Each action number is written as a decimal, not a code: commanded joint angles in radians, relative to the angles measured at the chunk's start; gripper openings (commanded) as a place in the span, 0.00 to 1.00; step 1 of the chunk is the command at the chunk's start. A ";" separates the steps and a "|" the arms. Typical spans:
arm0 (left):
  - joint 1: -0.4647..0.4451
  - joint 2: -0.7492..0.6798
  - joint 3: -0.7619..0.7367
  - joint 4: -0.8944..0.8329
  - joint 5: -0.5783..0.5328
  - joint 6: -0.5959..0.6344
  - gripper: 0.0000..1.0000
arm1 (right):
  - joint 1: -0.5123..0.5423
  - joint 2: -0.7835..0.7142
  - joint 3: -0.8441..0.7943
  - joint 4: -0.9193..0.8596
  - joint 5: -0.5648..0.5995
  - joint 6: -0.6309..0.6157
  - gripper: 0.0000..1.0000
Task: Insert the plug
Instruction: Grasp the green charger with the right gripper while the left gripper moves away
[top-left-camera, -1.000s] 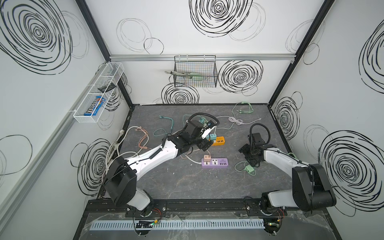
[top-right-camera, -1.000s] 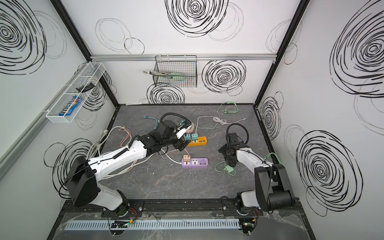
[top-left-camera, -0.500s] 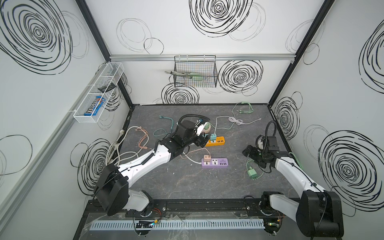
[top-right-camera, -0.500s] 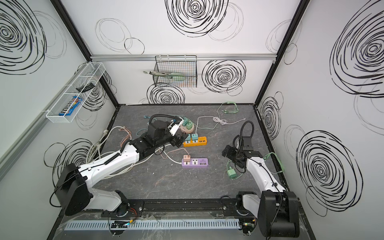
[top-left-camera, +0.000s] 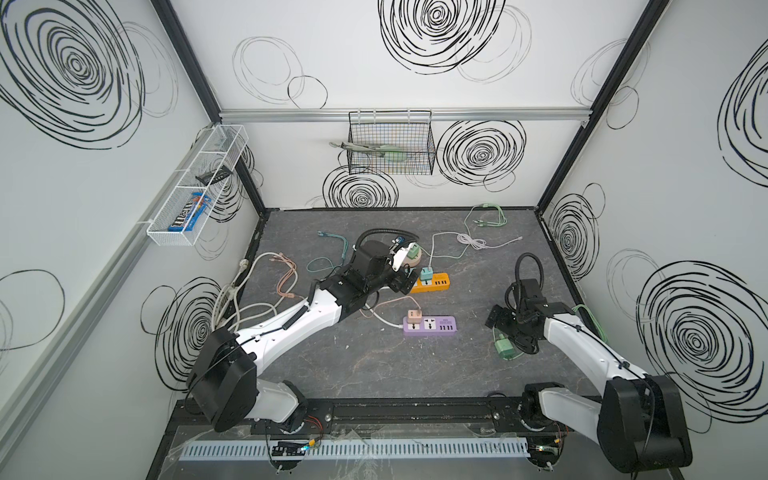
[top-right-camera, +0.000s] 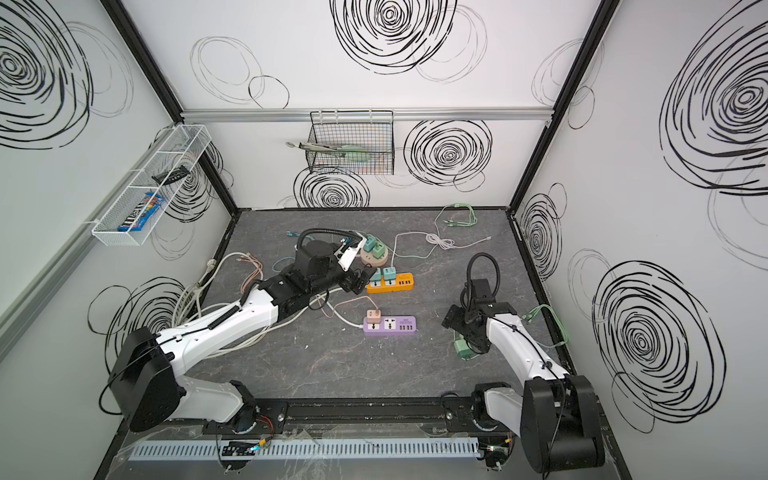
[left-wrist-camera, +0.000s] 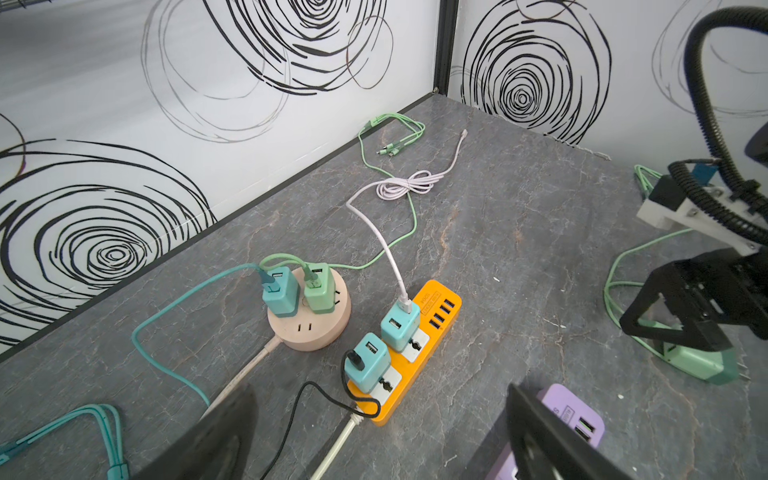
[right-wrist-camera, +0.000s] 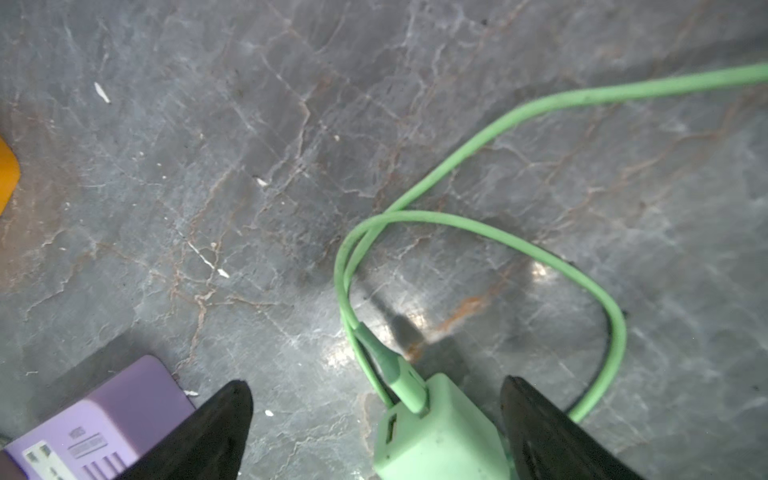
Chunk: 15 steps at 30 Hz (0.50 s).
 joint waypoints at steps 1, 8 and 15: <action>0.006 0.011 0.050 -0.009 0.000 -0.036 0.96 | 0.008 -0.049 -0.015 -0.058 0.002 0.010 0.97; 0.017 0.001 0.048 -0.008 0.004 -0.078 0.96 | 0.096 -0.060 -0.020 -0.097 -0.127 -0.045 0.98; 0.022 -0.020 0.013 0.007 -0.007 -0.100 0.96 | 0.172 -0.051 -0.028 -0.126 -0.063 0.018 0.93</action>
